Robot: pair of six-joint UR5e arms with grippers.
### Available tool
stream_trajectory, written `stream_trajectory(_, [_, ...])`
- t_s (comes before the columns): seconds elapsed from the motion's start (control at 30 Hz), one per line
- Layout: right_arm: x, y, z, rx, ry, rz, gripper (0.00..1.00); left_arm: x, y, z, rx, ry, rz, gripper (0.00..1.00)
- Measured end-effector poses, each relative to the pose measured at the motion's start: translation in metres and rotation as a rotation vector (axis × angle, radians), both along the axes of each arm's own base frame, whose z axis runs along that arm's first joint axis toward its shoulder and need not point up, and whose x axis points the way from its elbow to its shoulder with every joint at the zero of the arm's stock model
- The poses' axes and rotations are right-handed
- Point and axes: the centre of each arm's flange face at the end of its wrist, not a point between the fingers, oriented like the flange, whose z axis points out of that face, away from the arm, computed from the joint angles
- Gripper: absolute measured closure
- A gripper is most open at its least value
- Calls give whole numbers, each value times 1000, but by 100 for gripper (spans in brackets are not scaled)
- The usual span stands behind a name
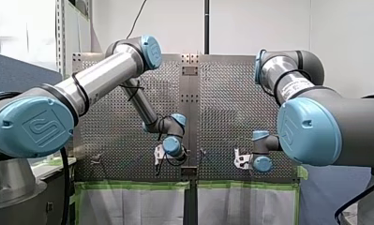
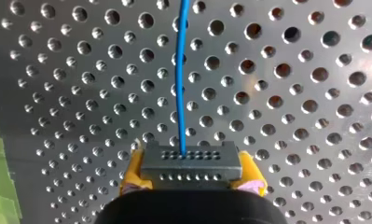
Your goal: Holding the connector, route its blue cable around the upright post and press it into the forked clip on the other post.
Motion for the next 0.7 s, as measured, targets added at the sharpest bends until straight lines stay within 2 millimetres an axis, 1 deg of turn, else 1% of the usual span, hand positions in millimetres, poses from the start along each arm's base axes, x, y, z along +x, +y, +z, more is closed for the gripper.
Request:
stream_trajectory(0.03, [0,0,0,0,0,1,100,-1,-1,0,4,7,-7,3])
stream_trajectory(0.23, [0,0,0,0,-2,2,100,-9,-6,-1,13,40,-57,3])
stream_trajectory(0.3, [0,0,0,0,-2,2,100,-12,-7,2,8,45,-77,3])
stream_trajectory(0.33, [0,0,0,0,-3,2,100,-12,-7,4,4,45,-84,0])
stream_trajectory(0.57, [1,0,0,-2,-4,4,100,-22,-8,24,-45,20,-140,0])
stream_trajectory(0.7, [1,0,0,0,-5,5,100,-34,-9,22,-51,35,-176,0])
